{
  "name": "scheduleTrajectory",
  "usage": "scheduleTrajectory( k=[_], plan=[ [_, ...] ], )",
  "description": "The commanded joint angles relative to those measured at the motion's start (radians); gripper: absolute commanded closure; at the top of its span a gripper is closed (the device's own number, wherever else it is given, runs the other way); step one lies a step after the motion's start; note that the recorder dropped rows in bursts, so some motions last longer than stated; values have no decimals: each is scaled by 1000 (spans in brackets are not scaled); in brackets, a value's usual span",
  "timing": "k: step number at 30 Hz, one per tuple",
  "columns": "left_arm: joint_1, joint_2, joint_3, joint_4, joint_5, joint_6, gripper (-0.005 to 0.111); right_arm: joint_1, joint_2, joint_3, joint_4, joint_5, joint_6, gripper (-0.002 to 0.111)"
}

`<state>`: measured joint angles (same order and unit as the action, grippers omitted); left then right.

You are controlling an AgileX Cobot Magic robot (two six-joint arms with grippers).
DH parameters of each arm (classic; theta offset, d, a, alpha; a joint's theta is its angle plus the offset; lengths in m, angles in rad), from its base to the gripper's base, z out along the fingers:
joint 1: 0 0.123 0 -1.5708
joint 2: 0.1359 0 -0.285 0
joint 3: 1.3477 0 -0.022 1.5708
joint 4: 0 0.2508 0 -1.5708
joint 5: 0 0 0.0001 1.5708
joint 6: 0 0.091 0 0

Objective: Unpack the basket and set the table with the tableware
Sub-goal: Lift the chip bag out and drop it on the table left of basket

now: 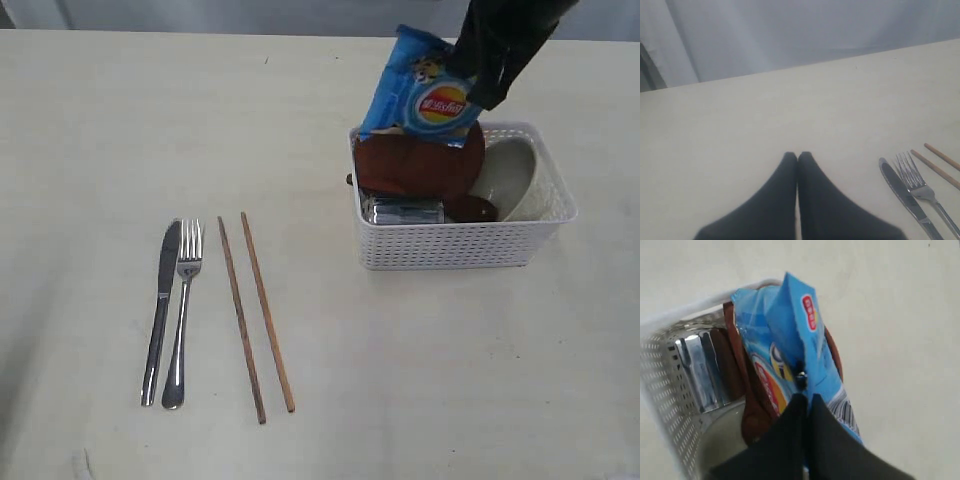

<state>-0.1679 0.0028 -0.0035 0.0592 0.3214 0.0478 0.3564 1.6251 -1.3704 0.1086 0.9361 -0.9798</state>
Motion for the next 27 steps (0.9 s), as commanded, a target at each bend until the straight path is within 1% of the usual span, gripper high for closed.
scheduleTrajectory(
  k=[1,5,8,13,17,19,22,23,25,26,27],
  plan=[
    [-7,-3,3,-11,-2,2,107,14,-70,0,40,-33,-3,109],
    [-7,-3,3,-11,-2,2,107,66,-106,0,141,-67,-3,109],
    [-7,-3,3,-11,-2,2,107,125,-101,0,282,-97,11,109],
    [-7,-3,3,-11,-2,2,107,213,-20,0,555,-186,101,109],
    [-7,-3,3,-11,-2,2,107,260,76,0,726,-297,119,109],
    [-7,-3,3,-11,-2,2,107,276,125,0,828,-364,155,109],
    [-7,-3,3,-11,-2,2,107,295,208,0,966,-454,157,109],
    [-7,-3,3,-11,-2,2,107,302,260,0,1045,-510,157,109],
    [-7,-3,3,-11,-2,2,107,309,317,0,1112,-585,156,108],
    [-7,-3,3,-11,-2,2,107,309,334,0,1118,-599,156,108],
    [-7,-3,3,-11,-2,2,107,309,357,0,1118,-596,148,98]
  ],
)
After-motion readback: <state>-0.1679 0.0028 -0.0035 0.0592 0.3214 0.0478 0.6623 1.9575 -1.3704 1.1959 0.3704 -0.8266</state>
